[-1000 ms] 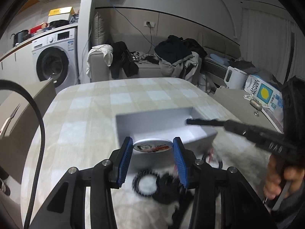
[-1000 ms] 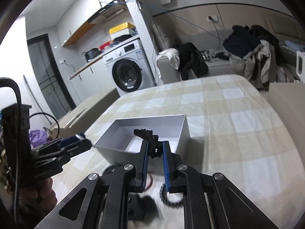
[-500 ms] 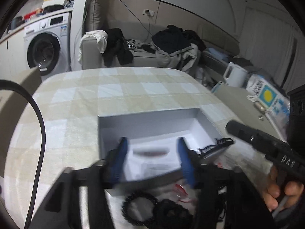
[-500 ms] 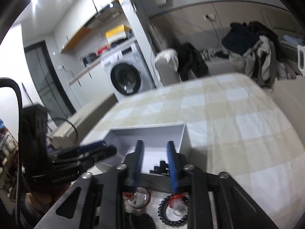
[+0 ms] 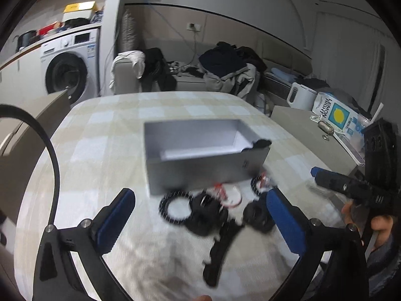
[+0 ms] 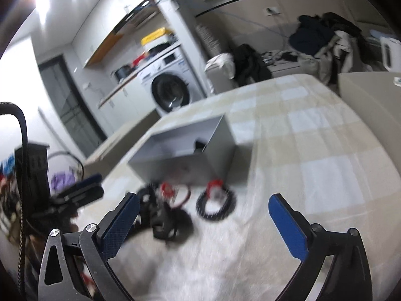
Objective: Organize jewelry
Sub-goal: 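Grasp a black claw clip with each tool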
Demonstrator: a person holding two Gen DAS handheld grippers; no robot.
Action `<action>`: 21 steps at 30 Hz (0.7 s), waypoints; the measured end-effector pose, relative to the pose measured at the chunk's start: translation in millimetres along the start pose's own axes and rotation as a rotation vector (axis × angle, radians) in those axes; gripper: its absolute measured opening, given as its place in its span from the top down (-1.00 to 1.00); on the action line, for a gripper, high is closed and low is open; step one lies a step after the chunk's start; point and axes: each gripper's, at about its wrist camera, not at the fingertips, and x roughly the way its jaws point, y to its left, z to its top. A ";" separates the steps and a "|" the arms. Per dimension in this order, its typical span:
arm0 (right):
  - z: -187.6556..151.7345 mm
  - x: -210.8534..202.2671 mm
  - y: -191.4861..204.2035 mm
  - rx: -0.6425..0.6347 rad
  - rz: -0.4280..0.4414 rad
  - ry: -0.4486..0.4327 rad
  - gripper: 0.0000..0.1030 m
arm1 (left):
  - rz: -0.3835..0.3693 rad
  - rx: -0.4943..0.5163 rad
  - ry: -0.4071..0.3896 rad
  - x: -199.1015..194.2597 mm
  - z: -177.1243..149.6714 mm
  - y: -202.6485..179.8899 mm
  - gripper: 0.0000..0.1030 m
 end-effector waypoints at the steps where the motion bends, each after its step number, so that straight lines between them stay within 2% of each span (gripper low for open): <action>1: -4.1 6.1 4.8 -0.024 0.012 0.031 -1.00 | 0.026 -0.004 0.000 -0.6 -4.3 0.9 -0.98; 3: -9.3 15.0 12.7 -0.040 0.029 0.072 -0.85 | 0.058 -0.007 0.005 0.6 -8.9 1.6 -0.98; 5: -11.1 22.7 21.0 -0.057 0.053 0.103 -0.56 | 0.044 -0.018 0.028 2.2 -15.7 3.6 -0.98; 6: -10.9 25.8 25.2 -0.063 0.069 0.114 -0.51 | 0.024 -0.018 0.042 4.2 -18.1 4.2 -0.98; 10: -13.0 36.3 37.4 -0.079 0.104 0.155 -0.30 | 0.025 0.011 0.054 4.3 -23.9 0.3 -0.98; 11: -13.0 40.4 40.4 -0.082 0.100 0.168 -0.17 | 0.026 0.015 0.054 3.4 -25.4 1.0 -0.98; 13: -14.1 50.3 44.4 -0.088 0.079 0.202 -0.10 | 0.020 0.017 0.068 6.0 -26.5 -0.1 -0.98; 17: -16.1 60.1 47.7 -0.113 0.003 0.213 -0.07 | 0.017 0.041 0.091 10.5 -30.3 -2.1 -0.97; 21: -15.5 62.0 49.4 -0.128 -0.017 0.220 -0.06 | 0.013 0.049 0.114 15.5 -33.1 -2.4 -0.76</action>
